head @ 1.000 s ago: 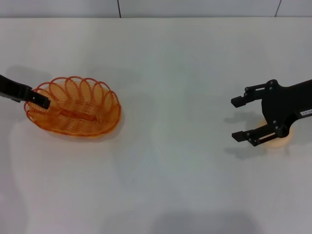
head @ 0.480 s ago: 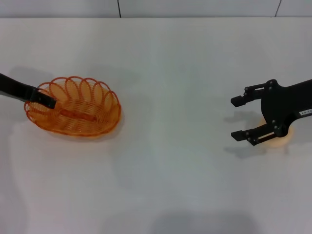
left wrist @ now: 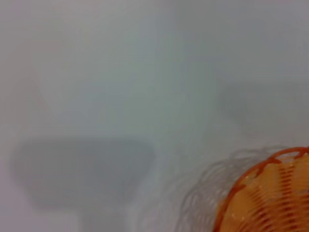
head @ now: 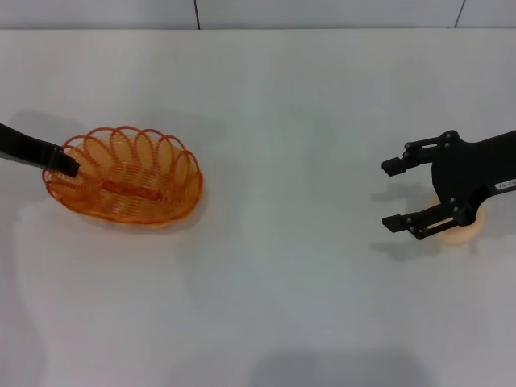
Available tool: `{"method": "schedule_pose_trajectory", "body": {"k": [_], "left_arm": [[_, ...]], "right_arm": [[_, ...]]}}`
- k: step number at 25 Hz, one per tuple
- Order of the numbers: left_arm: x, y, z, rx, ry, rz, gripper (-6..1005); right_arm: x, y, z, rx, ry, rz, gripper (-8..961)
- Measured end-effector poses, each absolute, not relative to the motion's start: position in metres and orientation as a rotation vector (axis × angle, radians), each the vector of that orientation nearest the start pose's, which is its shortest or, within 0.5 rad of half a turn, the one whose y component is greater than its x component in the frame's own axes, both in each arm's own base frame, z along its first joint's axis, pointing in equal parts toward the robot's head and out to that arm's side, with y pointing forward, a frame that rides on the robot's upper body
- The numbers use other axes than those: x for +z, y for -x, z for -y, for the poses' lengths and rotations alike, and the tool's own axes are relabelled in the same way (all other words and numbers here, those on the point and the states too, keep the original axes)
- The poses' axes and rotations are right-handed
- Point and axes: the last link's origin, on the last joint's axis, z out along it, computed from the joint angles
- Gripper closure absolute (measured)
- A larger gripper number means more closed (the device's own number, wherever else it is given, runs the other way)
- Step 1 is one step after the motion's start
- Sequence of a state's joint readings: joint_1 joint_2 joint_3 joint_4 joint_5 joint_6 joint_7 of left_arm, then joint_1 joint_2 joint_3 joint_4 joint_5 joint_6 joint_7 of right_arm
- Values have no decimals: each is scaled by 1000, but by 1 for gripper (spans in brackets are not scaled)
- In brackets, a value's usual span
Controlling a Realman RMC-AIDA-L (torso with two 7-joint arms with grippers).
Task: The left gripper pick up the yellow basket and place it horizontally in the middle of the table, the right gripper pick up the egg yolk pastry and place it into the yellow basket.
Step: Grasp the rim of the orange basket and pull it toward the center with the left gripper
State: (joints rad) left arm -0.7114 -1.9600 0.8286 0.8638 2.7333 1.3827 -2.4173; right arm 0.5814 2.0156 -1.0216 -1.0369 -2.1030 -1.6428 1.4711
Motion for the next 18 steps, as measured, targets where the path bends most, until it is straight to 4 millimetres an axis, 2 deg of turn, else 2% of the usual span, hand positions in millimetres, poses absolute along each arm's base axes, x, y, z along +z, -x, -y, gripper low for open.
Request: {"method": "schedule_pose_trajectory", "body": {"k": [4,15,18], "left_arm": [[70,293,-397,302,2225,1366,764],[63,290,-395,263,2239,1381,932],[61,281,-393,204,2279,1399,932]], "right_arm": [[28,-206,-350,183,3004,-42,150],[29,-207,-350,180,3003,-43,150],[29,-208,-350,177,3001,-43,150]]}}
